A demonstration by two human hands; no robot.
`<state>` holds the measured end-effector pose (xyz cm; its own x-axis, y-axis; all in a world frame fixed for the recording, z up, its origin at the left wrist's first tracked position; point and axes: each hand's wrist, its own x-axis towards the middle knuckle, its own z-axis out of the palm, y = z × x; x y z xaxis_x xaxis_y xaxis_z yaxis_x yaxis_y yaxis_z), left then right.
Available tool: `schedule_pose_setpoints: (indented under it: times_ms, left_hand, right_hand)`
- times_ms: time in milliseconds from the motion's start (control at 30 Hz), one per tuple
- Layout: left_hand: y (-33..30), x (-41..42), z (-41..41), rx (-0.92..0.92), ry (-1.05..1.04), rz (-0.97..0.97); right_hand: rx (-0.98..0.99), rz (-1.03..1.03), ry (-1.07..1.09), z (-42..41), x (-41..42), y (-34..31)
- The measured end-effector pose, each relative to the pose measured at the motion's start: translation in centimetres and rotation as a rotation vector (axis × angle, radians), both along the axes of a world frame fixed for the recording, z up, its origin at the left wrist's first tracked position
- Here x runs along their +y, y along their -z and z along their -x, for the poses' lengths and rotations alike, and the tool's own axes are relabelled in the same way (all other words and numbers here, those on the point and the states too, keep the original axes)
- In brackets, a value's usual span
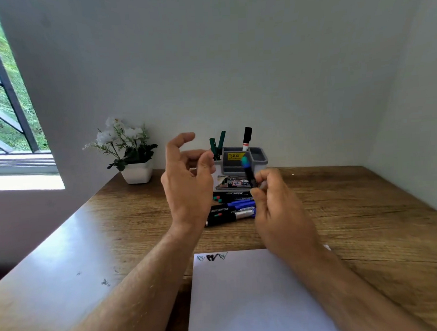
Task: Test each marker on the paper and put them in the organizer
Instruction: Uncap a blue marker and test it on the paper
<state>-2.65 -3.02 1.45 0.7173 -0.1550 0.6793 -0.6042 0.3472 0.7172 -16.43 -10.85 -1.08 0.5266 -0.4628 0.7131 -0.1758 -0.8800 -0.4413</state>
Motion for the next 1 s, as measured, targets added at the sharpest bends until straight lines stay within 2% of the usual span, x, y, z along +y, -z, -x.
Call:
schedule_pose_setpoints:
  times_ms: [100,267,467,600,667,833,1000]
  left_hand:
    - [0.4,-0.4,-0.1,0.040,0.033,-0.108]
    - [1.1,-1.0,-0.5,0.273,0.205,-0.306]
    - [1.1,-0.9,-0.7,0.565,0.443,-0.306]
    - [0.9,-0.7,-0.7,0.759,0.664,-0.209]
    - [0.8,-0.7,-0.7,0.781,0.677,-0.141]
    - [0.8,-0.6,-0.9,0.695,0.603,-0.025]
    - [0.6,-0.7,-0.8,0.682,0.726,0.062]
  right_hand:
    - [-0.120,-0.078,-0.083,0.1,0.4,-0.4]
    - [-0.161,-0.003,-0.181,0.6,0.9,-1.0]
    - [-0.139,0.003,-0.195,0.5,1.0,-1.1]
    - [-0.089,-0.048,-0.224,0.5,1.0,-1.1]
    - [-0.066,-0.062,-0.250,0.7,1.1,-1.1]
    - [-0.029,-0.097,-0.298,1.0,1.0,-1.2]
    - [-0.032,-0.092,-0.068,0.2,0.2,-0.7]
